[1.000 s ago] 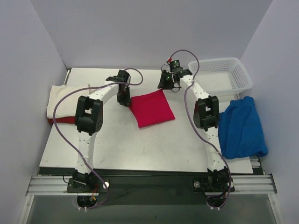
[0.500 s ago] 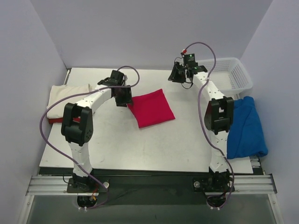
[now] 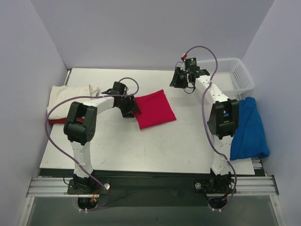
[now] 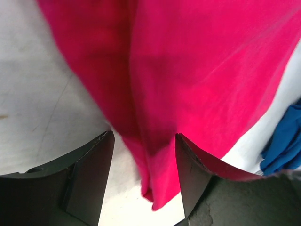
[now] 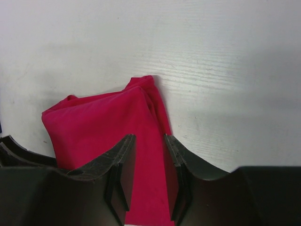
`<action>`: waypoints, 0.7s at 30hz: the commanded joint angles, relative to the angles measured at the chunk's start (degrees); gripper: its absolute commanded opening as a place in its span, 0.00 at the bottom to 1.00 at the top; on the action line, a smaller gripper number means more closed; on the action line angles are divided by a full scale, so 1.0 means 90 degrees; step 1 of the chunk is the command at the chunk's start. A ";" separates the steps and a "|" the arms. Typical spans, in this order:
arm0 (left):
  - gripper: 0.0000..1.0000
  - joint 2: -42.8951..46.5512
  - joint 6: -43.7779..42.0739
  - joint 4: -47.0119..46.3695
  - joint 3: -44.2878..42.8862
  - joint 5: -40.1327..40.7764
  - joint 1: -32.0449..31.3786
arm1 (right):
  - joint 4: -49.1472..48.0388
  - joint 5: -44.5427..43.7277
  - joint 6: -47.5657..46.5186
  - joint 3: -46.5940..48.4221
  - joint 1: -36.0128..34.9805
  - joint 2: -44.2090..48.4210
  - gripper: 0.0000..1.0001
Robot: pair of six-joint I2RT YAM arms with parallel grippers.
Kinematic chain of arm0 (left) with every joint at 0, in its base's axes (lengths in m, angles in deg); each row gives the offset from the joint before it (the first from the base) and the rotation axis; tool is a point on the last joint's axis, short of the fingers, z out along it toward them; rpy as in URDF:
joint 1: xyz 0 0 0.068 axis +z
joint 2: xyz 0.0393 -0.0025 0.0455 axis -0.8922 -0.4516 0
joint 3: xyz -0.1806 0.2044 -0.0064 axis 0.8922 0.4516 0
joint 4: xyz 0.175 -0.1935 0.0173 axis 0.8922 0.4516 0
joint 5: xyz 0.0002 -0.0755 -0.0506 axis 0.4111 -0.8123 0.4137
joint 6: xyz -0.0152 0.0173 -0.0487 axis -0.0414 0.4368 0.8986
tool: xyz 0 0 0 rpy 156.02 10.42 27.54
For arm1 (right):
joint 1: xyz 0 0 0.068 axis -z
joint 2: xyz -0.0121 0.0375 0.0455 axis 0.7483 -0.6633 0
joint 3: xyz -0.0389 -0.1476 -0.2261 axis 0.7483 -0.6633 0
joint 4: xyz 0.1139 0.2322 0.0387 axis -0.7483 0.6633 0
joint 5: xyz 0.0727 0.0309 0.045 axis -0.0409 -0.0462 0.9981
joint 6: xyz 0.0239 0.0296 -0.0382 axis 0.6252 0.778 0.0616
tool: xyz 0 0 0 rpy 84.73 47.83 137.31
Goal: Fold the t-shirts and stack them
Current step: Put the neatly folded tshirt into the corner of the board with the left arm
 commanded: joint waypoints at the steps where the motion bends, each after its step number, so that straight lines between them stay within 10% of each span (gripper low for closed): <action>1: 0.66 -0.0422 0.0388 -0.0600 0.0121 -0.0101 -0.0071 | 0.0011 0.0029 -0.0181 -0.0143 0.0001 0.0622 0.30; 9: 0.54 -0.0795 0.0428 -0.0337 -0.0035 -0.0052 -0.0120 | 0.0011 0.0048 -0.0152 -0.0319 0.0079 0.0740 0.30; 15: 0.02 -0.0834 -0.0322 0.0705 -0.0757 0.0601 -0.0246 | 0.0001 0.0068 -0.0113 -0.0368 0.0108 0.0730 0.29; 21: 0.00 -0.0873 -0.1737 0.2355 -0.2299 0.1850 -0.0510 | -0.0028 0.0165 -0.0006 -0.0387 0.0108 0.0681 0.29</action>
